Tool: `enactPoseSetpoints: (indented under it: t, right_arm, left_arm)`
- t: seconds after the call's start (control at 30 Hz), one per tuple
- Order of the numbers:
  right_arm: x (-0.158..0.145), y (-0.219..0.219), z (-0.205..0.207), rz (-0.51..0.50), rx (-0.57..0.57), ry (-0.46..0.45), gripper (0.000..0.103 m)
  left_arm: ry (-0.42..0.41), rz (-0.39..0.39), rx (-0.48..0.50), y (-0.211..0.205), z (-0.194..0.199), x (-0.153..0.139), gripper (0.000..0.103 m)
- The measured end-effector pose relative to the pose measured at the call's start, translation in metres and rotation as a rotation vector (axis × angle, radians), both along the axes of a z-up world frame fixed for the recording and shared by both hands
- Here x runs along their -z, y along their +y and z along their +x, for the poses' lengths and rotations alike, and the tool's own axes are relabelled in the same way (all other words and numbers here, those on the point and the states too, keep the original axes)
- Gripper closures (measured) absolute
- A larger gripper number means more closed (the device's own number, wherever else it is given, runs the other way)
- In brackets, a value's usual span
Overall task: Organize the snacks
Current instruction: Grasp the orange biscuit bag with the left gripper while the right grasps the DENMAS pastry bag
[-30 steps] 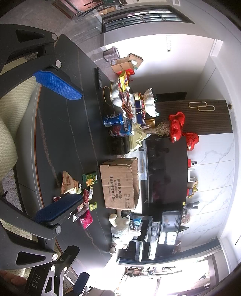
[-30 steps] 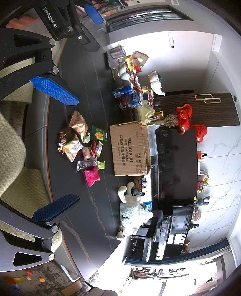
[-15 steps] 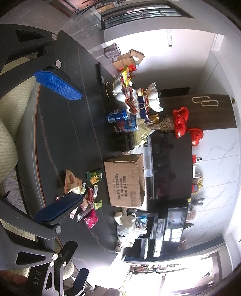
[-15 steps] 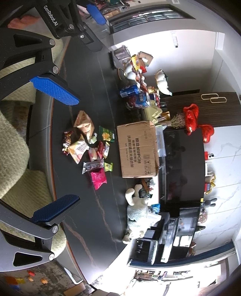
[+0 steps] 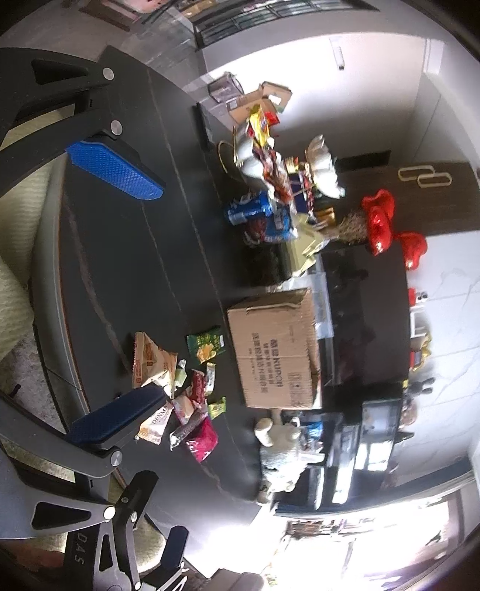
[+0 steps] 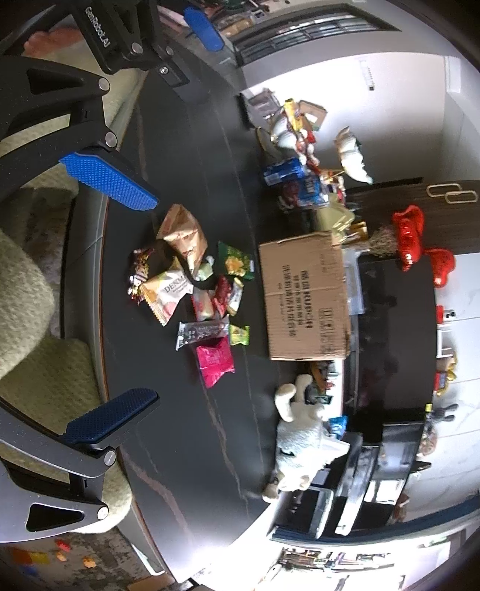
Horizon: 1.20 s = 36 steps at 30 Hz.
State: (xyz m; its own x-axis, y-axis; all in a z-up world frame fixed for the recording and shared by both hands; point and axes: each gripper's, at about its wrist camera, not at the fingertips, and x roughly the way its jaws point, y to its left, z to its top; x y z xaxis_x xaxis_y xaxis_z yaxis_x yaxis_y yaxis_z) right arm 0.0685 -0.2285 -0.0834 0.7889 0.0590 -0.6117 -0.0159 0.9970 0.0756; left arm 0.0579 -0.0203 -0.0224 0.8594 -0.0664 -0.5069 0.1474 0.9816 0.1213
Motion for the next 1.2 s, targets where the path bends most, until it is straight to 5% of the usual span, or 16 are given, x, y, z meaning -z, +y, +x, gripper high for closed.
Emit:
enactPoseSetpoints:
  t: [0.2,0.5,0.77,1.2]
  right_arm:
    - [0.018,-0.005,0.034,-0.021,-0.025,0.078,0.005]
    - [0.045,0.002,0.078,-0.051,-0.13,0.198,0.005]
    - [0.052,0.008,0.1,-0.074,-0.188,0.223,0.016]
    - [0.068,0.005,0.124,-0.053,-0.23,0.266,0.036]
  left_arm:
    - [0.059,0.024,0.067,-0.012,0.031,0.015,0.0]
    - [0.224,0.014,0.165,-0.025,0.077,0.045,0.014]
    - [0.317,0.006,0.253,-0.035,0.102,0.058,0.027]
    - [0.417,0.033,0.334,-0.048,0.129,0.081,0.031]
